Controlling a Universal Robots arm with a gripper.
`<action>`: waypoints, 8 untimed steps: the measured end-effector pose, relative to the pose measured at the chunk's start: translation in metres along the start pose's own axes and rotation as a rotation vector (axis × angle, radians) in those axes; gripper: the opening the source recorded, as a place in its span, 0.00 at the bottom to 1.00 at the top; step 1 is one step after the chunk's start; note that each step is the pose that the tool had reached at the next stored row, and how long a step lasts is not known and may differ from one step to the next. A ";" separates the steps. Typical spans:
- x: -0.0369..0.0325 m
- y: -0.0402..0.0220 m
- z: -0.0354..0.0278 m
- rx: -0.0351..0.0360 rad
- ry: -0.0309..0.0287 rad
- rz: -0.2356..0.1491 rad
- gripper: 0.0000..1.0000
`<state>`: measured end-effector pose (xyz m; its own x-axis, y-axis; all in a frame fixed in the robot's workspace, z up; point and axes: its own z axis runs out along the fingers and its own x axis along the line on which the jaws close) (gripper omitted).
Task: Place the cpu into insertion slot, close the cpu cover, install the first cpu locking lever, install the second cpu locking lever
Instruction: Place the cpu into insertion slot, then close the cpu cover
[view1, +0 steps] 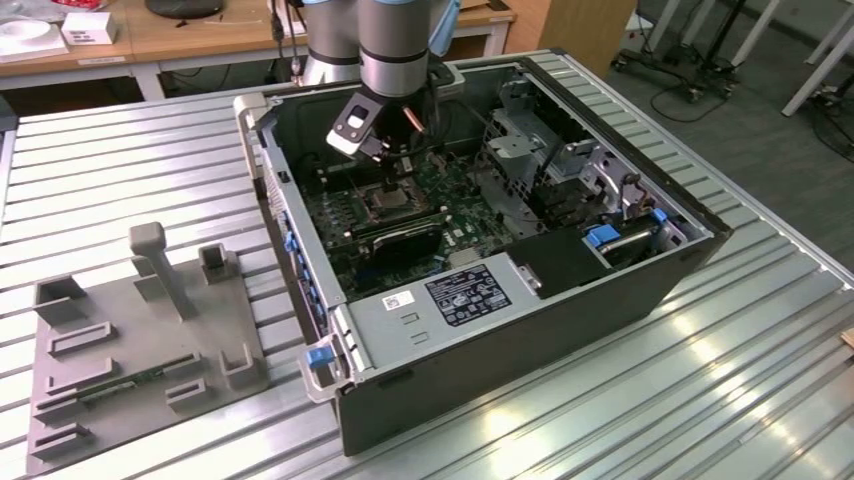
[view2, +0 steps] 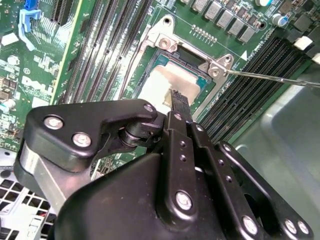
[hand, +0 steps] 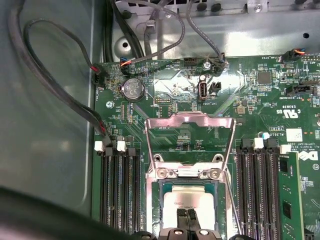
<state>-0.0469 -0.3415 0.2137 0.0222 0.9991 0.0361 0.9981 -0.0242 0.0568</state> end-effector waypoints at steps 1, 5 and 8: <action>0.0000 0.0000 -0.0007 0.0002 -0.0003 0.000 0.11; 0.0001 0.0001 -0.0013 -0.0001 0.0002 0.000 0.11; 0.0001 0.0001 -0.0015 -0.0001 0.0001 0.000 0.11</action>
<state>-0.0468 -0.3415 0.2152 0.0222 0.9991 0.0362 0.9981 -0.0242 0.0569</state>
